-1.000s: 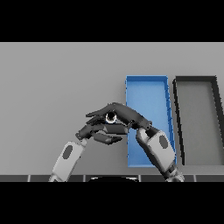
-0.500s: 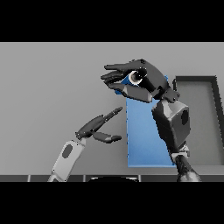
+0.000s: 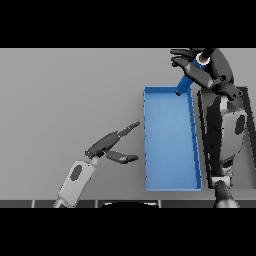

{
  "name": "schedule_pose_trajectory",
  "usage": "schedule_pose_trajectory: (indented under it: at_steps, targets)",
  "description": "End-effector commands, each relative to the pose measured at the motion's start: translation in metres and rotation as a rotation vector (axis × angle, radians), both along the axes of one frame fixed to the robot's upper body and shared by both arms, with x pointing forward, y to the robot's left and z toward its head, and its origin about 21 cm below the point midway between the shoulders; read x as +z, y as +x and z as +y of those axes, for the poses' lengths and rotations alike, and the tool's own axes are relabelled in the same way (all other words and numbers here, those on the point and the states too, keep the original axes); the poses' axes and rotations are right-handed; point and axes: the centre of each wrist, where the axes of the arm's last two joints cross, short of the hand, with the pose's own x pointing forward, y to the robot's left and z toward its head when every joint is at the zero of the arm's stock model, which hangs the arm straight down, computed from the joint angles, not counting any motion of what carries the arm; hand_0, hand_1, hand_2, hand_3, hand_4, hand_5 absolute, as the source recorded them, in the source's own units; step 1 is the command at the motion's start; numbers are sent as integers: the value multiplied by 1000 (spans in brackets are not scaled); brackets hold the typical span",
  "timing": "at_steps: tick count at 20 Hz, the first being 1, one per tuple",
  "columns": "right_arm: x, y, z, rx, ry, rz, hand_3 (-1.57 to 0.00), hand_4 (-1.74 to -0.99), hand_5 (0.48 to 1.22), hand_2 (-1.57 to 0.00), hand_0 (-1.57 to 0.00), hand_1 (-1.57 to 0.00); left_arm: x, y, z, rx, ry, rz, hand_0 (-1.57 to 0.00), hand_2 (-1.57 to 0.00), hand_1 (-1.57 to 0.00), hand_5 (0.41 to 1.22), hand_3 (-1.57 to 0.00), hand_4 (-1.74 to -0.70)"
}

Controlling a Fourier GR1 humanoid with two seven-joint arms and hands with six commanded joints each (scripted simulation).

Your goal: Pick up the blue pipe and place it into the blue bin.

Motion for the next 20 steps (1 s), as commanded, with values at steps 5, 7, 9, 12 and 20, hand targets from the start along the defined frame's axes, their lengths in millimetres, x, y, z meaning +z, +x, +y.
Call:
schedule_pose_trajectory:
  at_steps: [5,7,9,12,20]
  targets:
    - [-56,-11,-24,-87,-13,170,-1571,-1741,1221,-1571,-1571,-1571,-5,-3,2,-3,-5,12,1,1,1,421,1,-870]
    - [-80,-21,-34,-127,-24,226,-1571,-1741,1221,-1571,-1571,-1571,-6,-5,3,-5,-19,20,1,1,1,422,1,-877]
    - [-102,-26,-37,-170,-27,301,-1571,-1741,1221,-1571,-1571,-1571,-5,-5,1,10,-13,23,1,1,1,425,1,-879]
    - [-127,-38,-42,-257,-52,407,-1571,-1741,1221,-1571,-1571,-1571,-2,-7,4,2,-18,20,1,1,1,427,1,-882]
    - [-174,-55,-32,-426,-191,655,-847,-1741,1221,-1571,-1571,-1548,-3,-9,4,-8,-14,13,1,1,1,421,1,-883]
